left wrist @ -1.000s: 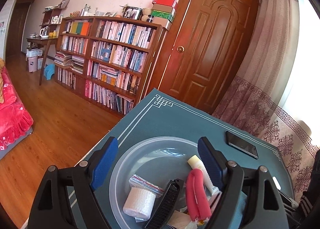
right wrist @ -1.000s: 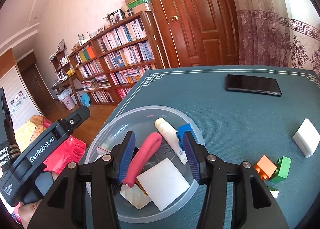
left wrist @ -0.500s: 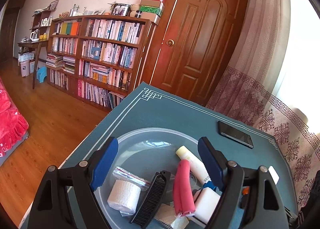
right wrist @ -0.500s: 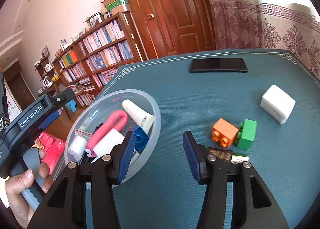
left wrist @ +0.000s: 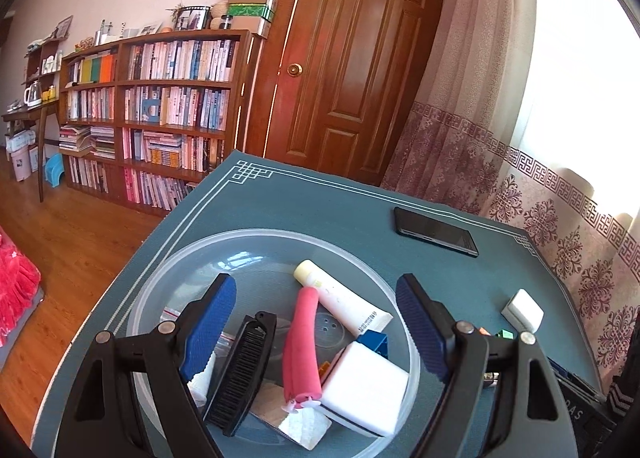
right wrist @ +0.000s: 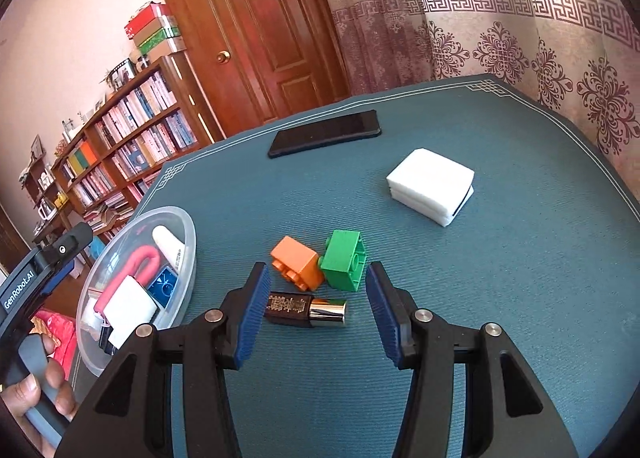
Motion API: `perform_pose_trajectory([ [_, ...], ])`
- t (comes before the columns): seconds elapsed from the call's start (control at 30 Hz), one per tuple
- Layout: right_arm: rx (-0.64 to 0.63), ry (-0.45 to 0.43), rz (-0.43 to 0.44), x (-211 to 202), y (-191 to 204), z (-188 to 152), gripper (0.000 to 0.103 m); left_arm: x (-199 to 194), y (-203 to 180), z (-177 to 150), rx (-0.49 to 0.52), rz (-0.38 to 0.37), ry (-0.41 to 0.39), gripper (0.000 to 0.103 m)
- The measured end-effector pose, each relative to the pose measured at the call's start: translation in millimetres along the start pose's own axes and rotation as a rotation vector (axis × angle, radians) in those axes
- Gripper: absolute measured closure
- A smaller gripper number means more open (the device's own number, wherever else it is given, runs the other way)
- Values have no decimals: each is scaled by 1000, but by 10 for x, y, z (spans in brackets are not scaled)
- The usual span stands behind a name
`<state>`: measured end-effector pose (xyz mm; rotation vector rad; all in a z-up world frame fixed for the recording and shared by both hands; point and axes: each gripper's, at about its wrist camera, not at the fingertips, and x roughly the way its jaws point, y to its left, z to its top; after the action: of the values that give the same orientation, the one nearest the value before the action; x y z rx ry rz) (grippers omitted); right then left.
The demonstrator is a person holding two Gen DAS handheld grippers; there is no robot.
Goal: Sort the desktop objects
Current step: 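Move the right tool onto the green brick and grasp it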
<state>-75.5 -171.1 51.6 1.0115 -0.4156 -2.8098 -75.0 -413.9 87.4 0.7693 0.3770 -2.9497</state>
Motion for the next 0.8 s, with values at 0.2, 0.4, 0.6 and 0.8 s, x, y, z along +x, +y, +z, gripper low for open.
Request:
perform_pose_trajectory([
  [0.2,0,3,-18,49,-41,33,50,20,-141,-56,42,-23,18,18],
  [0.4,-25,22,-35,170,-24,53,50,22,-262,-98,80,-45,30,18],
  [0.6,-40,60,-51,330,-41,64,61,38,-350,-147,108,-56,42,18],
  [0.8,-49,55,-68,360,-85,69,70,65,-426,-193,130,-64,55,18],
])
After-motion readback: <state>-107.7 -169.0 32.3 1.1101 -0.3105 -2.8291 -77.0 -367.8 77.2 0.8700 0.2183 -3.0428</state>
